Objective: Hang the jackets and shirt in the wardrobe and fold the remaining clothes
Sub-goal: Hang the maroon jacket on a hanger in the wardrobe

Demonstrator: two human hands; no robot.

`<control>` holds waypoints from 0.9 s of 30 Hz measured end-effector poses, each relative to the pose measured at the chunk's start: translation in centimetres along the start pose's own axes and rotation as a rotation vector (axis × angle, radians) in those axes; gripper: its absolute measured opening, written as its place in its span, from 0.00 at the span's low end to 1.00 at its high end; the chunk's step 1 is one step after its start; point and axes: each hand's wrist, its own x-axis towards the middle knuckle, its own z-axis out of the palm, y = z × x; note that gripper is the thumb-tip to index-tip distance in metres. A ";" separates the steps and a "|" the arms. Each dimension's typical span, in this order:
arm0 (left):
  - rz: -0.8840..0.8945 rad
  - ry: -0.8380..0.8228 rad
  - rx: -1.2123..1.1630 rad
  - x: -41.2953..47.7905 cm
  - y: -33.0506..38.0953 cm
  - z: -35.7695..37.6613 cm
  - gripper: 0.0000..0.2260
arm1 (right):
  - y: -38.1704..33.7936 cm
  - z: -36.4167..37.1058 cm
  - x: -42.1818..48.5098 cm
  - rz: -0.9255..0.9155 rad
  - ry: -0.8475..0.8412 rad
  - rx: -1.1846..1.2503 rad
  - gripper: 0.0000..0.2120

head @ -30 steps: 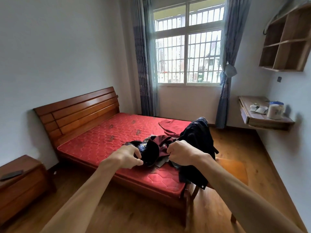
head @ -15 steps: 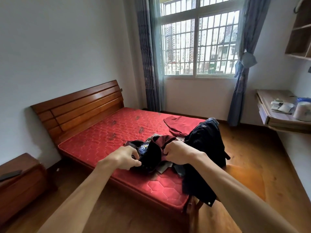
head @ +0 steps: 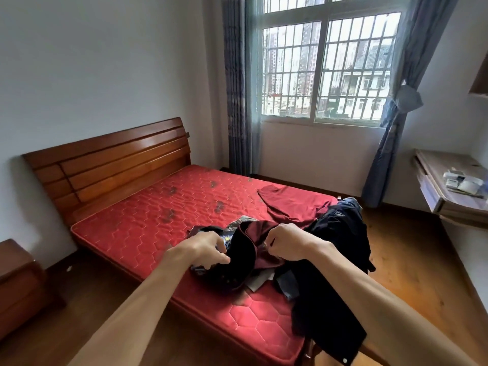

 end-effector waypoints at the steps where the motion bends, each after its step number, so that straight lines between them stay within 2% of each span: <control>1: 0.002 0.001 -0.005 1.4 -0.7 -0.7 0.17 | 0.0 0.1 1.4 0.016 -0.008 -0.004 0.09; 5: 0.038 0.025 -0.033 6.2 -3.5 -4.1 0.15 | -0.3 -0.5 7.5 0.080 -0.002 -0.012 0.13; 16: 0.042 -0.055 -0.042 17.5 -9.8 -8.5 0.15 | -1.0 -0.1 20.5 0.130 -0.042 0.034 0.14; 22: 0.031 -0.124 0.010 24.6 -11.4 -8.3 0.18 | 1.5 2.2 27.6 0.136 -0.099 0.002 0.05; 27: 0.017 -0.124 0.034 31.8 -12.2 -8.6 0.15 | 5.0 3.0 34.5 0.191 -0.123 0.069 0.05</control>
